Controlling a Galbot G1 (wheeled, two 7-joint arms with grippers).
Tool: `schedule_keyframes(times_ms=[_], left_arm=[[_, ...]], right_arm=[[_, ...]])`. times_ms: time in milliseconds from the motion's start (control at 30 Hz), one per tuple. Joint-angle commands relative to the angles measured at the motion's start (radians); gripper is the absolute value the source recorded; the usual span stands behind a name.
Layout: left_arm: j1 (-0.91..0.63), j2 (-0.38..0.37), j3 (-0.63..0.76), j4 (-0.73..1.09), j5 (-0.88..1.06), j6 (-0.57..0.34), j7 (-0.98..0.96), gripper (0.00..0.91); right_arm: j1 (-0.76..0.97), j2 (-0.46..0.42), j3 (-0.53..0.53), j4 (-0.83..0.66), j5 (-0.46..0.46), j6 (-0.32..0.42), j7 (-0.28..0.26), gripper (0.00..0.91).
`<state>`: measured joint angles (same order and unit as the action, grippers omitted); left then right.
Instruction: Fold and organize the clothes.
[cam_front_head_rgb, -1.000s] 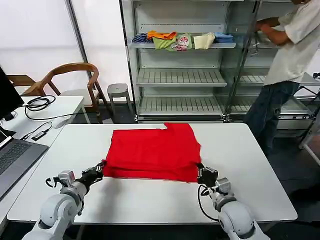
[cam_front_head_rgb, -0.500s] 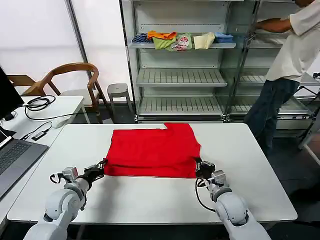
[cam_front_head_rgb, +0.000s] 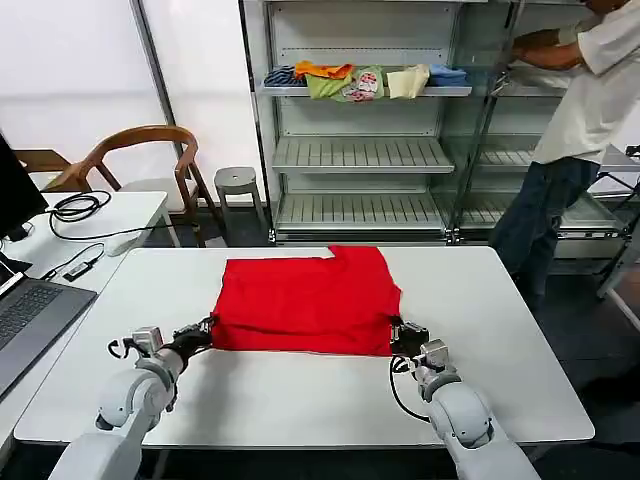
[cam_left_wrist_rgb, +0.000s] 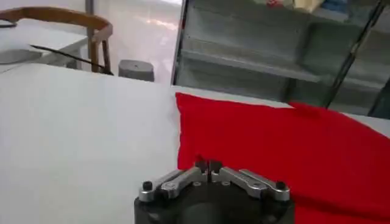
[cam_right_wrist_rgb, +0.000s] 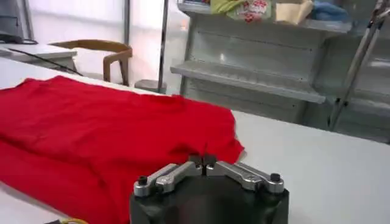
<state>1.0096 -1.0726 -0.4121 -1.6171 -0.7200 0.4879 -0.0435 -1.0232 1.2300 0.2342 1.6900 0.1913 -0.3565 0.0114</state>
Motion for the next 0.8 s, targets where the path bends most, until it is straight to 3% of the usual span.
schedule_keyframes(times_ms=[33,467,800], left_arm=[[-0.027,0.002,0.008,0.044,0.013,-0.008,0.004,0.907],[0.033,0.030,-0.043,-0.036,0.018,-0.017,0.006,0.907],[0.148,0.077,-0.125,-0.199,0.002,-0.018,0.014,0.907]], right_arm=[[0.012,0.007,-0.001,-0.020,-0.019,0.012,-0.001,0.907],[0.060,0.015,0.035,-0.065,-0.030,0.015,0.015,0.907],[-0.089,-0.013,0.082,0.138,0.037,-0.028,0.061,0.907]])
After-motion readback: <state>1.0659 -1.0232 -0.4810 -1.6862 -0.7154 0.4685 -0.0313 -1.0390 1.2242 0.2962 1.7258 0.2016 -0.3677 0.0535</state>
